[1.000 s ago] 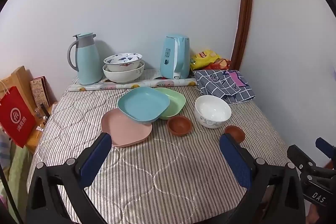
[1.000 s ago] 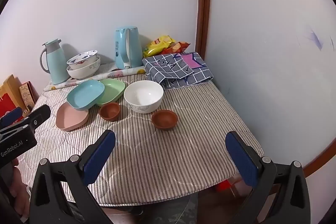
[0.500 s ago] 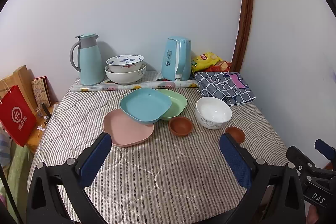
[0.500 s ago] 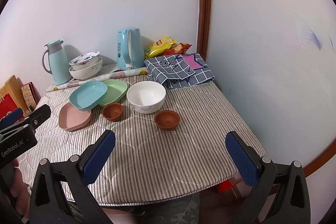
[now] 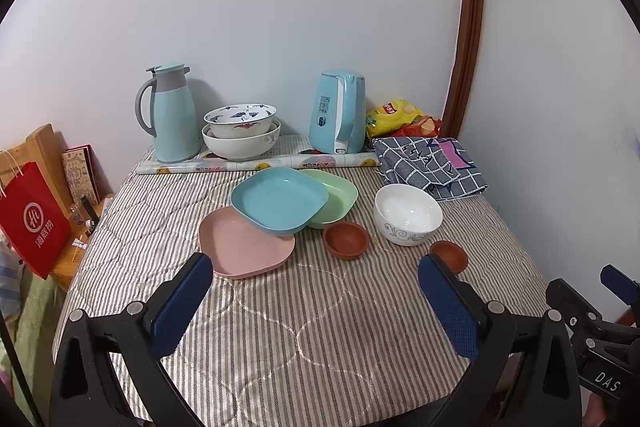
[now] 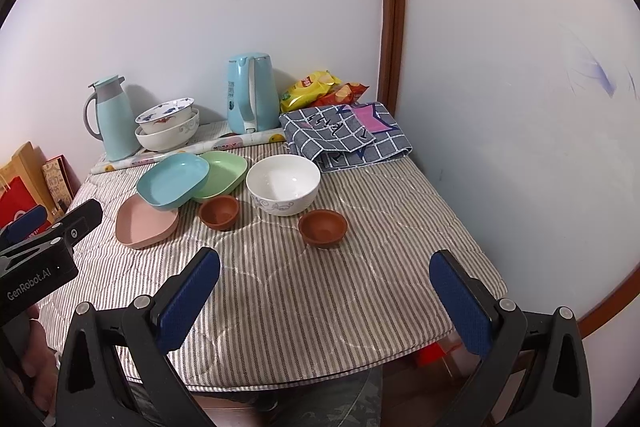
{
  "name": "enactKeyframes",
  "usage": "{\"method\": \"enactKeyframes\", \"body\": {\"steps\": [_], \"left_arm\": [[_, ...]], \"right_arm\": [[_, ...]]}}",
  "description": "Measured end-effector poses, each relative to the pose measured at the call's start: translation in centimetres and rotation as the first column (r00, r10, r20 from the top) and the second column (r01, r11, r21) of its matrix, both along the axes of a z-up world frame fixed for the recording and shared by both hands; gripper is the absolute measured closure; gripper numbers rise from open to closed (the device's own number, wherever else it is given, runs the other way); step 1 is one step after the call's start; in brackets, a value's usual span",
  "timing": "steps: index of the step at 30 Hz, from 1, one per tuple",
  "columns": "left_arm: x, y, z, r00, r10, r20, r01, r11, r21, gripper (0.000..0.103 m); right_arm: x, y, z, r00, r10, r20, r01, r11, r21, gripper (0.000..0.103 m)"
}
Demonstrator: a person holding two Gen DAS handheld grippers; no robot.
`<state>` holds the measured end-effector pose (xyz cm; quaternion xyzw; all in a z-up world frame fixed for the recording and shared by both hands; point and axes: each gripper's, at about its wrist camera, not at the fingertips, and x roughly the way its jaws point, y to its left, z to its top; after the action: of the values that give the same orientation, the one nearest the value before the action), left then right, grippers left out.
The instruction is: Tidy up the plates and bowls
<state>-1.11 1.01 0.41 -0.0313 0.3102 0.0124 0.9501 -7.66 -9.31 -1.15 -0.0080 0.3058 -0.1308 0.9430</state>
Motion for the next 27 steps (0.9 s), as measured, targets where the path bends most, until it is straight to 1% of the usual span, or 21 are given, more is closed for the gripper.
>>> {"method": "enactKeyframes", "body": {"steps": [27], "left_arm": [[-0.2, 0.26, -0.04, 1.0, 0.0, 0.001, 0.0, 1.0, 0.001, 0.0]], "right_arm": [[-0.14, -0.03, 0.3, 1.0, 0.006, 0.01, -0.006, 1.0, 0.012, 0.0]]}}
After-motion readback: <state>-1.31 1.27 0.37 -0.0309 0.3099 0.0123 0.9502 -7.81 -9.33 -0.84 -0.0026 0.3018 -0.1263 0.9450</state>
